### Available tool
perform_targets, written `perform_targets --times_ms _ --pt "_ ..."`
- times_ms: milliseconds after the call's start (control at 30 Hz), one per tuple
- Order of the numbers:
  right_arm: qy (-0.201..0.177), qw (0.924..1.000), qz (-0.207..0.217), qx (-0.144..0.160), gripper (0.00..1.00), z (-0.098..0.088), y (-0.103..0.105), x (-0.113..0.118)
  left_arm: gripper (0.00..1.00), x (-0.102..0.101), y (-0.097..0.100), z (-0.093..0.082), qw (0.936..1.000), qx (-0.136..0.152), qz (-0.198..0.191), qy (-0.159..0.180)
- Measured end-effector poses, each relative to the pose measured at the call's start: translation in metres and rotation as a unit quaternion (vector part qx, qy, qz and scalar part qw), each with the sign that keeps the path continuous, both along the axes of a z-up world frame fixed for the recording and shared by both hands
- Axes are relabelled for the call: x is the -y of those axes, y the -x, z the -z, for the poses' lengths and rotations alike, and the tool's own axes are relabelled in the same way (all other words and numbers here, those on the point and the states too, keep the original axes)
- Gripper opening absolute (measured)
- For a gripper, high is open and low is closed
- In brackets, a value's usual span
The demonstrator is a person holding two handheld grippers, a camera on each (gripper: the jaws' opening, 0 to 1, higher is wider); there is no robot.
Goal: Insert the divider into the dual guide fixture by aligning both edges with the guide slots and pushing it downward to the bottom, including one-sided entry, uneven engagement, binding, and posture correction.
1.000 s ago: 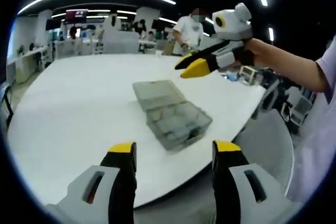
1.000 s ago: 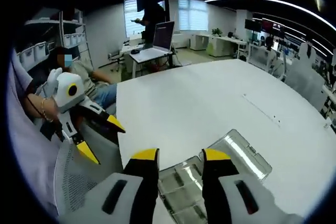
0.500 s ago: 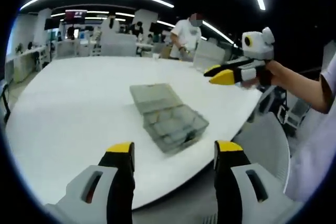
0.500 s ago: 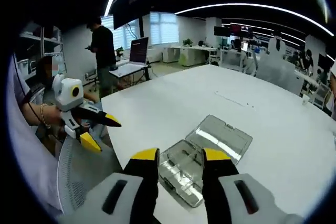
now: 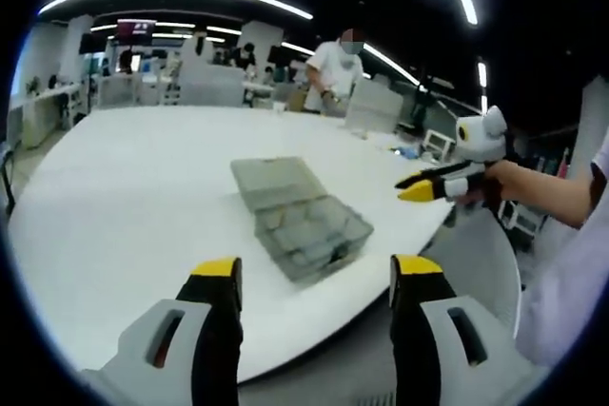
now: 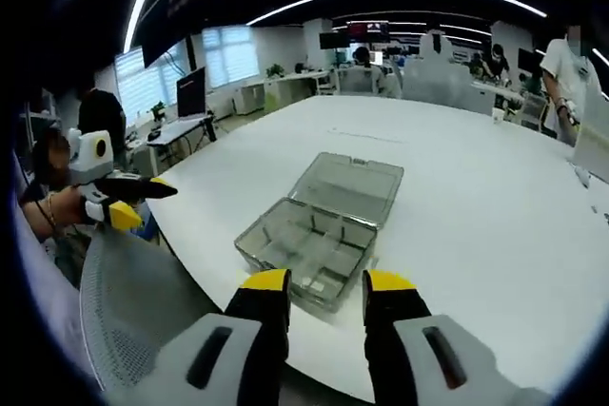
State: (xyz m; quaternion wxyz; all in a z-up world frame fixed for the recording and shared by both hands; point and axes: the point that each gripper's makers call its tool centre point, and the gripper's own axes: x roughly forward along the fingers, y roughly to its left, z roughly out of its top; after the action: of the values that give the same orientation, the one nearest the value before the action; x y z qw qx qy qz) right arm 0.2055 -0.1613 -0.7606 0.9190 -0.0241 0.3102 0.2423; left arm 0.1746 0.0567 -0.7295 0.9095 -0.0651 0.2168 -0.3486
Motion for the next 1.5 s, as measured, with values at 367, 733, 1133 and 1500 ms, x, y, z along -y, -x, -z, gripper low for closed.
perform_targets --times_ms 367,733,1133,1500 --pt "0.044 0.9919 0.111 -0.044 0.27 0.026 -0.015 0.045 0.66 -0.002 0.002 0.006 0.9997 -0.024 0.007 0.006" --pt "0.082 0.9860 0.121 -0.082 0.28 0.031 -0.037 0.053 0.66 -0.002 0.003 0.006 0.9996 -0.027 0.008 0.008" --pt "0.093 0.9738 0.144 -0.150 0.28 0.054 -0.047 0.060 0.66 -0.001 0.003 0.008 0.9996 -0.026 0.007 0.000" --pt "0.106 0.9647 0.153 -0.186 0.36 0.080 -0.059 0.067 0.65 -0.002 0.003 0.008 0.9996 -0.026 0.006 0.003"
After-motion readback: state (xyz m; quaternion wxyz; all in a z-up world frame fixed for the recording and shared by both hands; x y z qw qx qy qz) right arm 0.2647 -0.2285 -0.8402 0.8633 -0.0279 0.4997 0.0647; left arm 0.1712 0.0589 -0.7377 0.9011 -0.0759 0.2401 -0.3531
